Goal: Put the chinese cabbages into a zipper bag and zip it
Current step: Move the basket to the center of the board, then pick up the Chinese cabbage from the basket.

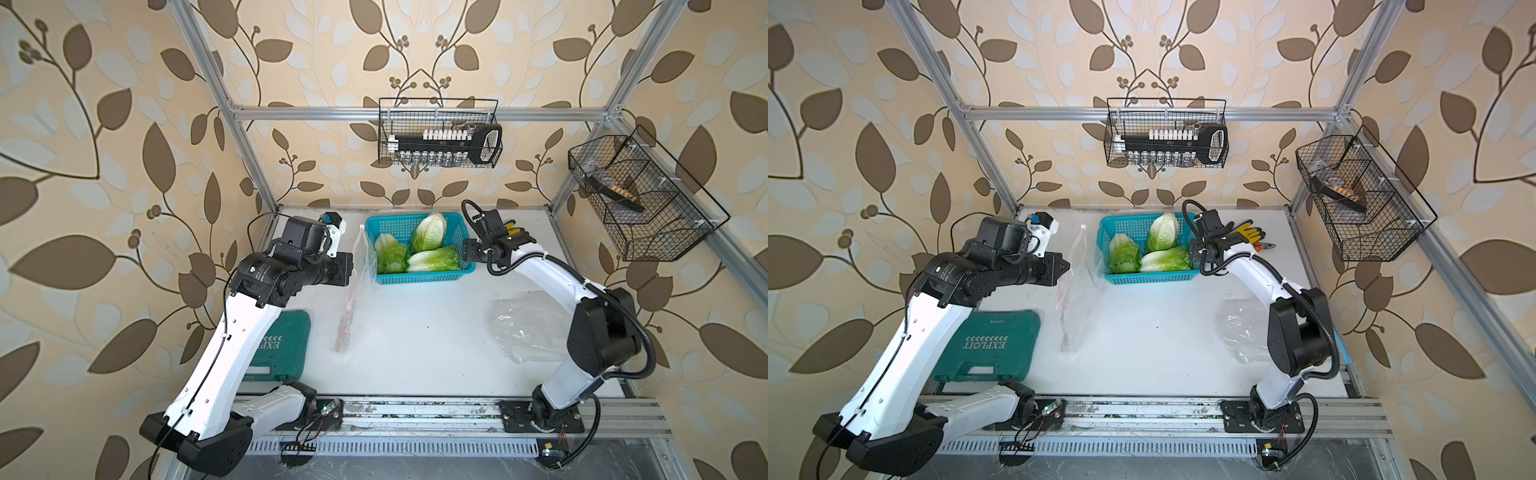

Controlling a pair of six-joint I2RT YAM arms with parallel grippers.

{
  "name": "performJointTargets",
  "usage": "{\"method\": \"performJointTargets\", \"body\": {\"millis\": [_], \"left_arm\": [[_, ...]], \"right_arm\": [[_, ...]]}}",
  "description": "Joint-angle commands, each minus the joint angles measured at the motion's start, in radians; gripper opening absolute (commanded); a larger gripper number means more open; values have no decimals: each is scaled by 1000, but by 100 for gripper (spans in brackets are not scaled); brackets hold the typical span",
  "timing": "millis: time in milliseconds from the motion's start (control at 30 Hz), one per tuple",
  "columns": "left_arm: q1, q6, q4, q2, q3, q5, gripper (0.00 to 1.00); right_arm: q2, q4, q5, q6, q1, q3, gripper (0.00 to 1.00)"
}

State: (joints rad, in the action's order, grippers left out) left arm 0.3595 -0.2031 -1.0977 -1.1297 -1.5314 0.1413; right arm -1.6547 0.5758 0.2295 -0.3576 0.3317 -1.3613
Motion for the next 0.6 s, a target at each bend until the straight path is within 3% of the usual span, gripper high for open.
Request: {"method": "performJointTargets", "body": {"millis": [0,100,200,300,400,467,567], "left_arm": [[-1,-36,4,18,-102,-84,0],[-1,-35,-11,5,-154,-80,0],[-2,-37,9,-7,-141,-32,0],[2,-60,48,-19,-75,36,0],[31,-98,124,-19,15,74,0],[59,-132,202,-16,91,87,0],[80,-219,391,-24,226,195,0]], "right_arm": [[2,82,-129,42,6,-53,80],[-35,79,-262,-38,5,-69,80],[-92,50,-315,-118,7,-97,79],[-185,54,-314,-172,7,-146,79],[-268,26,-390,-216,11,-171,79],[-299,-9,-429,-243,19,-167,79],[-325,-76,-465,-274,27,-146,76]]}}
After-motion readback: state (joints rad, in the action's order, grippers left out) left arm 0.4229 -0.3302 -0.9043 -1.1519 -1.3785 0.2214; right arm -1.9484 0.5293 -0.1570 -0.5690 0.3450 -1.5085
